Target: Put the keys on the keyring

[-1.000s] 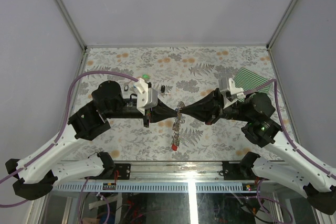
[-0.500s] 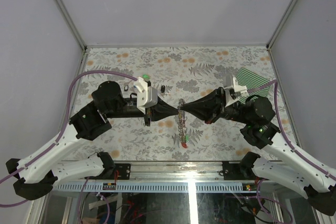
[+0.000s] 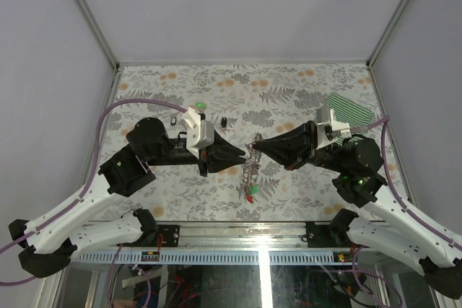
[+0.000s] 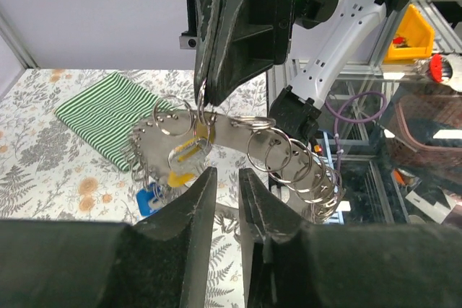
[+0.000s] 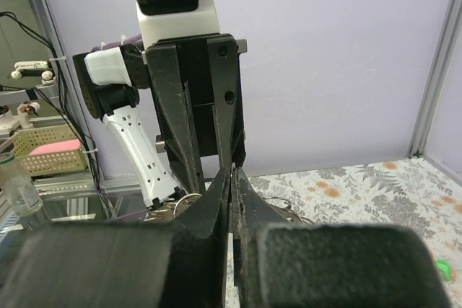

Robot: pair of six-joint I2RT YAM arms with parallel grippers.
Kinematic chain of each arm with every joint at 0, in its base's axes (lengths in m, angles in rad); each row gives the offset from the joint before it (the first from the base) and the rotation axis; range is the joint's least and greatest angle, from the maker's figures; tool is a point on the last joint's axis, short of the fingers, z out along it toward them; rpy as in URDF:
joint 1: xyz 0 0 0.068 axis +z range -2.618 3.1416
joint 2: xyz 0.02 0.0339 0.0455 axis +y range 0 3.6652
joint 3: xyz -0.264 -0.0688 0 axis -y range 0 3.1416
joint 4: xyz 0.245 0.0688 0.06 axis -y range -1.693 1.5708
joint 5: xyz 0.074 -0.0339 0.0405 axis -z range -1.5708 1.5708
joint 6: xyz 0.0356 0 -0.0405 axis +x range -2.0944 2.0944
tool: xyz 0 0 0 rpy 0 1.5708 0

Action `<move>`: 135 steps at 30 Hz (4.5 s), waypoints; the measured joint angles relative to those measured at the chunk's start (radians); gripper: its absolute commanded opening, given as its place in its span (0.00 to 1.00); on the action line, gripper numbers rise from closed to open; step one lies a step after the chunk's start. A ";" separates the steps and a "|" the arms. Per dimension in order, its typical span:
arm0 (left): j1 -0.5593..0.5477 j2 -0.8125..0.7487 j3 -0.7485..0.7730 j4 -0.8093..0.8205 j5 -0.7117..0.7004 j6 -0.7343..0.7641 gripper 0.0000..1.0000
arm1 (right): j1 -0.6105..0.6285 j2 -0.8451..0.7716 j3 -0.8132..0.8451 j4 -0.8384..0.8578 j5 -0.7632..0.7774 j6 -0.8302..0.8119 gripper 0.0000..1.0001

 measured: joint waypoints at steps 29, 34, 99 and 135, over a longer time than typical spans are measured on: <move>0.000 -0.038 -0.174 0.452 -0.008 -0.271 0.27 | 0.000 -0.025 0.018 -0.045 -0.098 -0.098 0.00; 0.000 -0.024 -0.174 0.457 0.004 -0.275 0.26 | 0.000 -0.025 0.018 -0.045 -0.106 -0.098 0.00; -0.002 0.375 0.587 -0.920 -0.153 0.320 0.00 | 0.000 0.155 0.185 -0.454 -0.186 -0.302 0.32; -0.006 0.366 0.589 -0.911 -0.163 0.319 0.13 | 0.000 0.211 0.167 -0.432 -0.196 -0.290 0.00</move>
